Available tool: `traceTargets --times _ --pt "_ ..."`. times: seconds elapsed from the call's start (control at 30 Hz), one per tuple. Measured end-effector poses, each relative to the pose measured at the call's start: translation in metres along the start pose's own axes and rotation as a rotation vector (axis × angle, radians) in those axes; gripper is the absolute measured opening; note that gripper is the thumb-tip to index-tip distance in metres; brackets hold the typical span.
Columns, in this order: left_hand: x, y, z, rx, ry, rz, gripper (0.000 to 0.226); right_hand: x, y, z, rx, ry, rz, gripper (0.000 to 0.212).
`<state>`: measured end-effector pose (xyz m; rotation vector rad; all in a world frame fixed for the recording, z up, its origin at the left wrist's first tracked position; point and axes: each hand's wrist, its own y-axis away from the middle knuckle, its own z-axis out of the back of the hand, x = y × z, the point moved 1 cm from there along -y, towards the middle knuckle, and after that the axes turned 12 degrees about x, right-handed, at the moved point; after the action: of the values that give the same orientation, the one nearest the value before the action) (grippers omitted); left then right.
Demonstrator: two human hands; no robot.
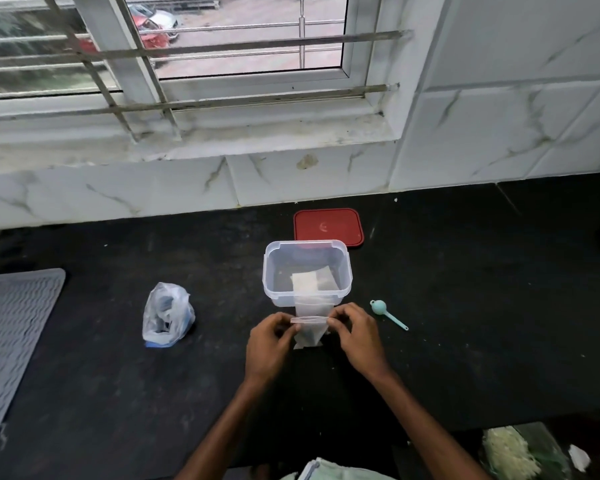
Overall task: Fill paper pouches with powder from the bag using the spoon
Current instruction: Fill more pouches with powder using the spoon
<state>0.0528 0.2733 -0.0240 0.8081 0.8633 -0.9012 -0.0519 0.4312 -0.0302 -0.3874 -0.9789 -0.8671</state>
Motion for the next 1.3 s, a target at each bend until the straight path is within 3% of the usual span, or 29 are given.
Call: traceTargets --times 0.2,0.4,0.47,0.6,0.77,1.0,1.3 --pt "0.0 0.007 0.003 -0.022 0.03 -0.035 0.008 0.011 0.005 -0.005 0.03 0.345 0.013 0.013" --pt "-0.005 0.01 0.01 -0.065 0.104 -0.073 0.012 0.016 0.004 -0.004 0.031 0.184 0.031 0.001" --pt "-0.005 0.01 0.011 -0.06 0.092 -0.08 0.011 0.02 0.006 -0.003 0.041 0.159 0.086 0.01" --pt "-0.008 0.009 0.011 -0.043 0.044 -0.088 0.009 0.034 0.004 -0.006 0.102 0.236 0.134 0.02" --pt "-0.011 0.01 0.015 -0.051 -0.026 -0.114 0.008 0.045 0.0 -0.017 0.062 0.275 0.161 0.004" --pt "-0.01 0.011 0.012 -0.025 0.053 -0.137 0.006 0.05 -0.001 -0.019 0.027 0.33 0.149 0.006" --pt "-0.013 0.013 0.008 -0.094 0.132 -0.134 0.013 0.051 0.002 -0.011 0.036 0.18 0.113 0.005"
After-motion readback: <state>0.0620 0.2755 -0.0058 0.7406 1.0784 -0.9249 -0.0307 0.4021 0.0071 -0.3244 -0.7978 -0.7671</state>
